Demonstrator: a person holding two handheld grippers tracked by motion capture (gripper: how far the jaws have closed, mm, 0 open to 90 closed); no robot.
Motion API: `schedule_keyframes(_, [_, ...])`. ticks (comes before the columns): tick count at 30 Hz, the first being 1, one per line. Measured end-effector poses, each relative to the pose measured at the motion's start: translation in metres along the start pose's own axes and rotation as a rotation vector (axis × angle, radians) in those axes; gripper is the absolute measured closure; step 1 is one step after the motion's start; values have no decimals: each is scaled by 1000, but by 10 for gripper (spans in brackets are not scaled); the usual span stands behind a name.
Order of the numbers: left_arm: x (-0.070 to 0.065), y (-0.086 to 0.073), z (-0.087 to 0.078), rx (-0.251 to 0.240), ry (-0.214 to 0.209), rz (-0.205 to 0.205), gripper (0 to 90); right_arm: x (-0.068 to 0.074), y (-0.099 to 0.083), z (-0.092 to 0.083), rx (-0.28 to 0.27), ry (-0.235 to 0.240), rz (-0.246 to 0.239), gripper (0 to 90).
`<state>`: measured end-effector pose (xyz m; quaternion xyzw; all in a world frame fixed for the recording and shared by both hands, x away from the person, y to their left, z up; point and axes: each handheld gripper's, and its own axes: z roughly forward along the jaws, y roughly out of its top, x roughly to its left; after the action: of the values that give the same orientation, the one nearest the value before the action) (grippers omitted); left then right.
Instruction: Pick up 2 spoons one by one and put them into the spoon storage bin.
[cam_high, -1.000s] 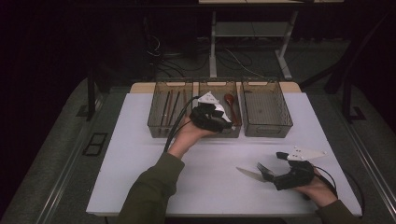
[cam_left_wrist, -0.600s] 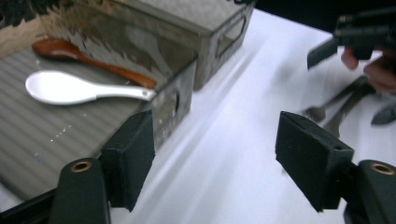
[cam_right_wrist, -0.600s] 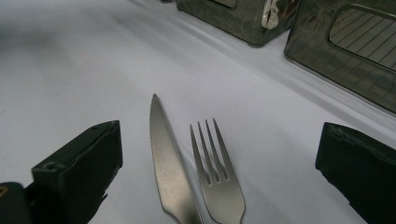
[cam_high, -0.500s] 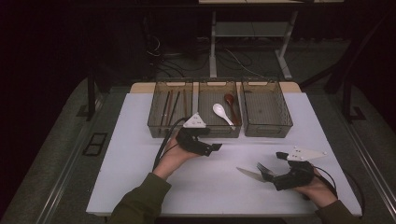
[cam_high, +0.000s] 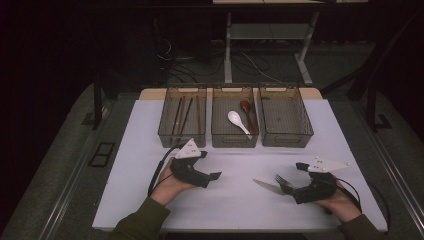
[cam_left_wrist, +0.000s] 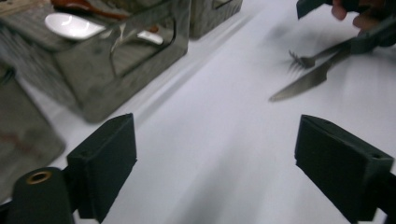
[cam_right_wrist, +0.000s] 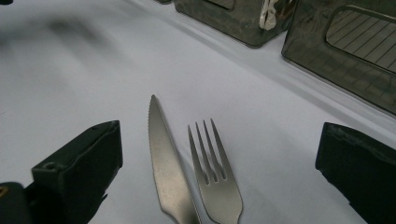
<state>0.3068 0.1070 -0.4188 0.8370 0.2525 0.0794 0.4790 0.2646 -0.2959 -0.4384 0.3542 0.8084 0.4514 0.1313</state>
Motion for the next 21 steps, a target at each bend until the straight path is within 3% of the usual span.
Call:
schedule_keyframes(8, [-3, -25, -20, -2, 10, -1, 12, -2, 0, -1, 9, -2, 12, 6])
schedule_keyframes(16, [-5, -43, -41, -10, 28, -27, 0, -4, 2, -4, -4, 11, 39, 6])
schedule_keyframes(21, [-4, -50, -49, -7, 36, -33, 0, -4, 4, -5, 9, 36, 16, 6])
